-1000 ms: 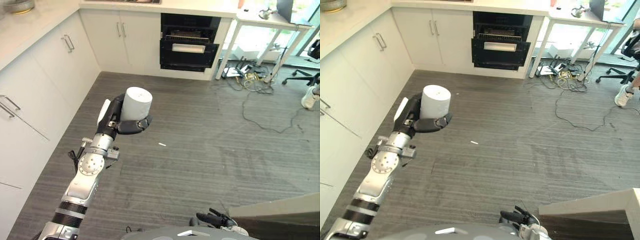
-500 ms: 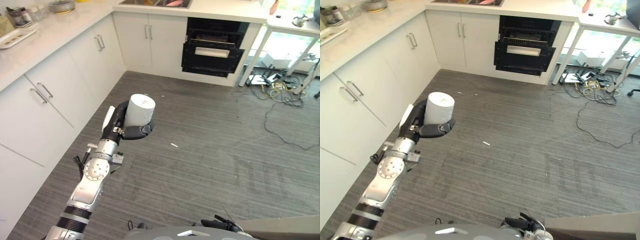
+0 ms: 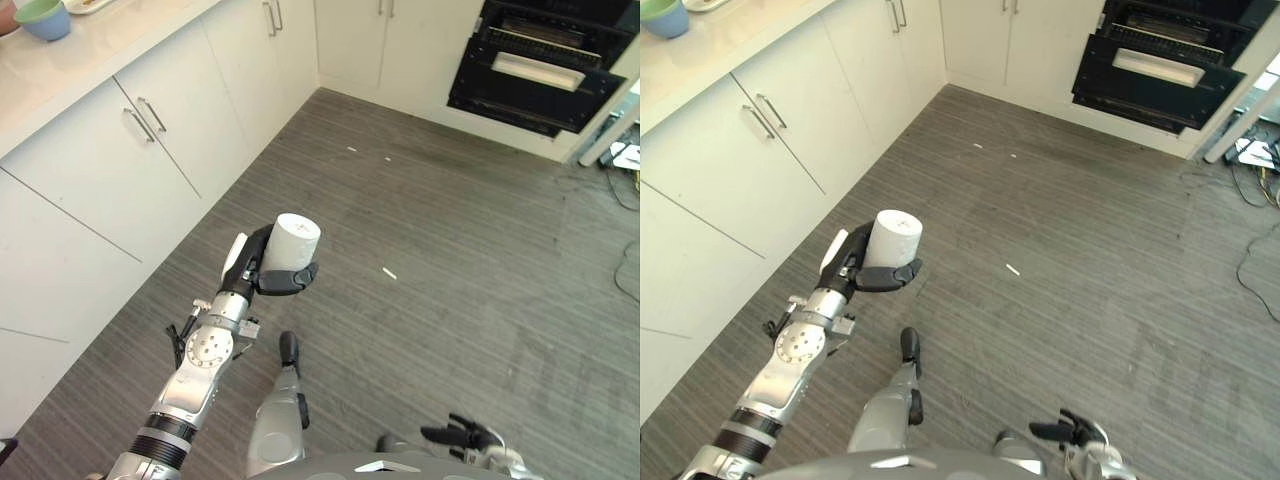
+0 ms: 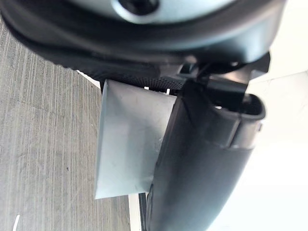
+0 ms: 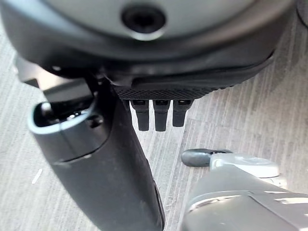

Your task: Place the dishes in the dishwasher.

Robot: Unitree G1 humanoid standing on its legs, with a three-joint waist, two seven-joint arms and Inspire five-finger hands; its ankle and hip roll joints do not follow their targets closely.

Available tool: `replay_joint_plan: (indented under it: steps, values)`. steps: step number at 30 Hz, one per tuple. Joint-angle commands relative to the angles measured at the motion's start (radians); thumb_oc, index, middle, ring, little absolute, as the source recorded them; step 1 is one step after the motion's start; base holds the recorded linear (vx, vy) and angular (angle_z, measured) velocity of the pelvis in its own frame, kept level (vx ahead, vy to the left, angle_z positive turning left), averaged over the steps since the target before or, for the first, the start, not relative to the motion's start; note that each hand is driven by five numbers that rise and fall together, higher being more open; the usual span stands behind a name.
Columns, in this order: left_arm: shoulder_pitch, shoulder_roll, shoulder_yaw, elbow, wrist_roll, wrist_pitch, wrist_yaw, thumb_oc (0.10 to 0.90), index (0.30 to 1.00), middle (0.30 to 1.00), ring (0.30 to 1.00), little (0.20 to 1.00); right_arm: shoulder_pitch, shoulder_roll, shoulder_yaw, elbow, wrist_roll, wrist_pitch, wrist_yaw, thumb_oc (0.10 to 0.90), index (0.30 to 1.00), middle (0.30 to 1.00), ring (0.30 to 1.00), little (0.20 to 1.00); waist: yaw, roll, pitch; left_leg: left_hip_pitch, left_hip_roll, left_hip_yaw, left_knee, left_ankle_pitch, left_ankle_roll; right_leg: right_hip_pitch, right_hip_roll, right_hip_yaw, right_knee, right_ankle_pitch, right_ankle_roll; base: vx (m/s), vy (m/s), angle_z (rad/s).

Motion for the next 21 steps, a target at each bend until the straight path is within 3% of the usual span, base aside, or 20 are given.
replay_joint_plan:
  steps: [1,2,3,4,6,7,8,9,11,12,13,14,15,16,18,19,20,21]
  values:
    - [-0.058,0.086,0.113,-0.225,0.039,-0.082,-0.013,0.4,0.3,0.3,0.3,0.3,0.06,0.033,0.01,-0.004,-0.032,-0.021,0.039,0.8,0.9,0.9,0.9,0.9,-0.02,-0.086,-0.125,-0.066,-0.123,0.008,0.229,0.049,0.077,0.093,-0.141,0.011,0.27,0.187,0.098,0.3,0.147,-0.41]
    - [-0.058,0.086,0.113,-0.225,0.039,-0.082,-0.013,0.4,0.3,0.3,0.3,0.3,0.06,0.033,0.01,-0.004,-0.032,-0.021,0.039,0.8,0.9,0.9,0.9,0.9,-0.02,-0.086,-0.125,-0.066,-0.123,0.008,0.229,0.049,0.077,0.093,-0.141,0.011,0.27,0.187,0.098,0.7,0.326,-1.14]
    - [-0.083,0.099,0.094,-0.231,0.036,-0.077,-0.026,0.4,0.3,0.3,0.3,0.3,0.078,0.035,-0.014,-0.003,-0.029,-0.019,0.039,0.8,0.9,0.9,0.9,0.9,-0.044,-0.082,-0.103,0.02,-0.162,0.026,0.23,-0.029,0.136,-0.018,-0.185,0.045,0.582,0.423,0.1,0.92,0.41,-0.92]
    - [-0.11,0.114,0.083,-0.231,0.049,-0.073,-0.03,0.4,0.3,0.3,0.3,0.3,0.067,0.029,-0.009,0.003,-0.028,-0.019,0.037,0.8,0.9,0.9,0.9,0.9,-0.083,-0.045,-0.067,0.147,-0.175,0.02,0.169,-0.066,0.174,-0.151,-0.157,0.075,0.804,0.462,0.099,1.14,0.463,-0.49]
    - [-0.144,0.114,0.057,-0.219,0.052,-0.069,-0.039,0.4,0.3,0.3,0.3,0.3,0.068,0.037,-0.004,-0.006,-0.013,-0.023,0.041,0.8,0.9,0.9,0.9,0.9,-0.135,-0.014,-0.05,0.278,-0.181,-0.031,0.087,-0.084,0.175,-0.298,-0.057,0.071,0.859,0.294,0.073,0.78,0.173,0.88]
    - [-0.156,0.116,0.045,-0.219,0.055,-0.071,-0.043,0.4,0.3,0.3,0.3,0.3,0.068,0.039,-0.003,-0.015,-0.002,-0.028,0.043,0.8,0.9,0.9,0.9,0.9,-0.162,-0.013,-0.043,0.327,-0.193,-0.061,0.058,-0.091,0.169,-0.349,-0.016,0.068,0.799,0.245,0.079,0.47,0.019,0.6]
    - [-0.156,0.116,0.045,-0.219,0.055,-0.071,-0.043,0.4,0.3,0.3,0.3,0.3,0.068,0.039,-0.003,-0.015,-0.002,-0.028,0.043,0.8,0.9,0.9,0.9,0.9,-0.162,-0.013,-0.043,0.327,-0.193,-0.061,0.058,-0.091,0.169,-0.349,-0.016,0.068,0.799,0.245,0.079,0.86,-0.165,0.4]
    - [-0.165,0.128,0.039,-0.225,0.053,-0.08,-0.042,0.4,0.3,0.3,0.3,0.3,0.06,0.034,0.018,-0.027,0.008,-0.031,0.048,0.8,0.9,0.9,0.9,0.9,-0.202,-0.019,-0.029,0.444,-0.206,-0.114,0.02,-0.14,0.152,-0.441,0.025,0.02,0.464,0.182,0.073,0.65,-0.145,0.14]
    - [-0.165,0.129,0.039,-0.226,0.053,-0.08,-0.042,0.4,0.3,0.3,0.3,0.3,0.059,0.035,0.019,-0.027,0.008,-0.031,0.047,0.8,0.9,0.9,0.9,0.9,-0.206,-0.015,-0.027,0.446,-0.2,-0.117,0.018,-0.136,0.151,-0.431,0.03,0.013,0.446,0.192,0.071,0.56,-0.158,0.45]
    - [-0.173,0.122,0.028,-0.223,0.058,-0.086,-0.041,0.4,0.3,0.3,0.3,0.3,0.053,0.034,0.026,-0.033,0.012,-0.033,0.048,0.8,0.9,0.9,0.9,0.9,-0.217,-0.027,-0.038,0.518,-0.214,-0.124,-0.015,-0.18,0.126,-0.484,0.032,-0.036,0.173,0.208,0.091,0.98,-0.367,0.76]
    - [-0.183,0.111,0.033,-0.217,0.08,-0.086,-0.032,0.4,0.3,0.3,0.3,0.3,0.049,0.039,0.026,-0.034,0.007,-0.029,0.051,0.8,0.9,0.9,0.9,0.9,-0.225,-0.03,-0.043,0.581,-0.201,-0.121,-0.02,-0.228,0.097,-0.497,0.024,-0.128,0.015,0.265,0.119,0.98,-0.366,0.48]
    - [-0.183,0.111,0.033,-0.217,0.08,-0.086,-0.032,0.4,0.3,0.3,0.3,0.3,0.049,0.039,0.026,-0.034,0.007,-0.029,0.051,0.8,0.9,0.9,0.9,0.9,-0.225,-0.03,-0.043,0.581,-0.201,-0.121,-0.02,-0.228,0.097,-0.497,0.024,-0.128,0.015,0.265,0.119,0.73,-0.269,0.73]
    - [-0.177,0.106,0.033,-0.219,0.085,-0.092,-0.034,0.4,0.3,0.3,0.3,0.3,0.05,0.041,0.029,-0.037,0.004,-0.027,0.053,0.8,0.9,0.9,0.9,0.9,-0.23,-0.023,-0.045,0.604,-0.186,-0.122,0.003,-0.249,0.088,-0.496,0.014,-0.18,0.011,0.273,0.117,0.46,-0.188,0.27]
    - [-0.172,0.098,0.03,-0.221,0.082,-0.097,-0.037,0.4,0.3,0.3,0.3,0.3,0.054,0.039,0.026,-0.037,0.014,-0.029,0.049,0.8,0.9,0.9,0.9,0.9,-0.23,-0.024,-0.057,0.617,-0.181,-0.129,0.047,-0.263,0.08,-0.471,0.021,-0.193,0.018,0.253,0.098,0.75,-0.287,0.27]
    - [-0.156,0.085,0.02,-0.233,0.071,-0.099,-0.049,0.4,0.3,0.3,0.3,0.3,0.057,0.03,0.021,-0.033,0.018,-0.023,0.052,0.8,0.9,0.9,0.9,0.9,-0.246,-0.022,-0.078,0.588,-0.157,-0.122,0.233,-0.206,0.031,-0.426,0.035,-0.139,0.062,0.259,0.048,0.72,-0.334,0.1]
    - [-0.155,0.08,0.014,-0.235,0.067,-0.102,-0.047,0.4,0.3,0.3,0.3,0.3,0.057,0.02,0.011,-0.037,0.028,-0.026,0.048,0.8,0.9,0.9,0.9,0.9,-0.255,-0.015,-0.079,0.549,-0.131,-0.12,0.382,-0.105,-0.005,-0.409,0.047,-0.104,0.085,0.257,0.022,0.66,-0.361,0.51]
    - [-0.134,0.08,0.027,-0.249,0.06,-0.1,-0.053,0.4,0.3,0.3,0.3,0.3,0.051,0.012,0.0,-0.041,0.039,-0.024,0.039,0.8,0.9,0.9,0.9,0.9,-0.247,-0.01,-0.081,0.494,-0.085,-0.097,0.54,0.005,-0.018,-0.369,0.057,-0.094,0.112,0.219,-0.011,0.9,-0.515,0.45]
    - [-0.111,0.102,0.044,-0.249,0.039,-0.097,-0.038,0.4,0.3,0.3,0.3,0.3,0.037,-0.016,0.008,-0.057,0.06,-0.027,0.02,0.8,0.9,0.9,0.9,0.9,-0.21,-0.036,-0.066,0.324,-0.134,-0.142,0.892,0.063,-0.02,-0.288,0.079,-0.032,0.113,0.186,-0.055,0.67,-0.393,0.2]
